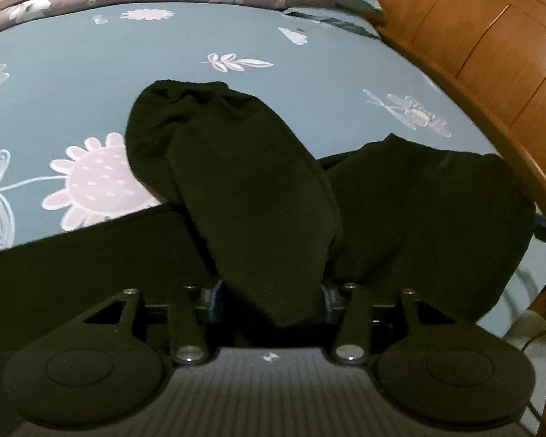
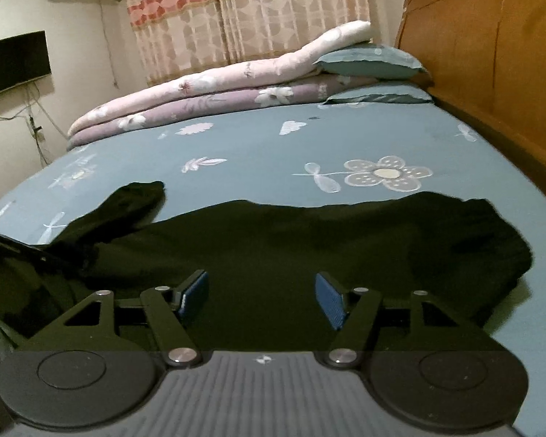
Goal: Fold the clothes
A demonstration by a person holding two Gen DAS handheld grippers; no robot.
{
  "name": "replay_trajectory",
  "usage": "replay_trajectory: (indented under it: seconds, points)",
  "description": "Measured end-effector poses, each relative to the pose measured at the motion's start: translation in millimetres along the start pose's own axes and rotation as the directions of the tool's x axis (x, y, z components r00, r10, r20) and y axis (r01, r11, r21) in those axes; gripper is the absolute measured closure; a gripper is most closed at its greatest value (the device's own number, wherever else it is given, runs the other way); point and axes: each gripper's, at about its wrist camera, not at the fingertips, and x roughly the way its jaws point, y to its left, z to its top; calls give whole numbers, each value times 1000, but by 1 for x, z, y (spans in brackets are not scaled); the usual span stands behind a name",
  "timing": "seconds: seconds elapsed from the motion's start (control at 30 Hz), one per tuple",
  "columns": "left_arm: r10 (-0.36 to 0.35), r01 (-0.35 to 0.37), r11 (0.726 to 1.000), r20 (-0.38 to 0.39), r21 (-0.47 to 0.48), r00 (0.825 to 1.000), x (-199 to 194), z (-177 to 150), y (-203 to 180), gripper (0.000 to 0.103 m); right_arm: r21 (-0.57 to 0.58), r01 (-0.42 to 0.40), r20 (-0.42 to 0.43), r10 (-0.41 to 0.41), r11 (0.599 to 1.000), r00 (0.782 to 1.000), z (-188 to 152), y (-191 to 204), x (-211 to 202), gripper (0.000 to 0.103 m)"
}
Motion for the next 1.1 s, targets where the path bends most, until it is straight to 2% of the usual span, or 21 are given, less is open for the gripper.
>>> replay_trajectory:
  seconds: [0.13,0.2,0.27,0.4,0.57,0.63,0.77,0.93,1.03,1.1]
  points:
    - [34,-33,999,-5,17,999,-6,7,-4,50,-34,65,10,-65,997,998,0,-17,-6,32]
    - [36,-36,999,-11,10,999,-5,9,-6,50,-70,145,16,-145,987,989,-4,-25,-11,31]
    - [39,-39,999,-20,5,999,-3,11,-8,50,-104,225,20,-224,969,974,-9,-37,-18,29]
    - [40,-40,999,-32,-4,999,3,20,-10,50,-98,352,24,-351,931,936,-19,-67,-38,28]
    - [55,-55,998,-58,0,997,7,27,-14,49,-18,360,59,-358,933,932,-22,-88,-59,24]
    - [61,-61,998,-70,1,996,4,26,-14,49,1,338,72,-337,941,939,-19,-87,-59,24]
    - [70,-70,998,-64,2,995,-13,18,-6,48,-12,285,89,-283,959,955,-6,-75,-47,24]
    - [95,-96,995,-47,-32,994,-42,8,18,41,-45,217,96,-212,975,973,12,-51,-29,24]
    - [149,-149,989,-14,-6,989,-64,13,25,41,-65,183,95,-176,981,980,19,-36,-21,24]
    - [156,-156,988,21,-7,987,-81,17,32,41,-69,149,89,-143,986,986,23,-26,-12,24]
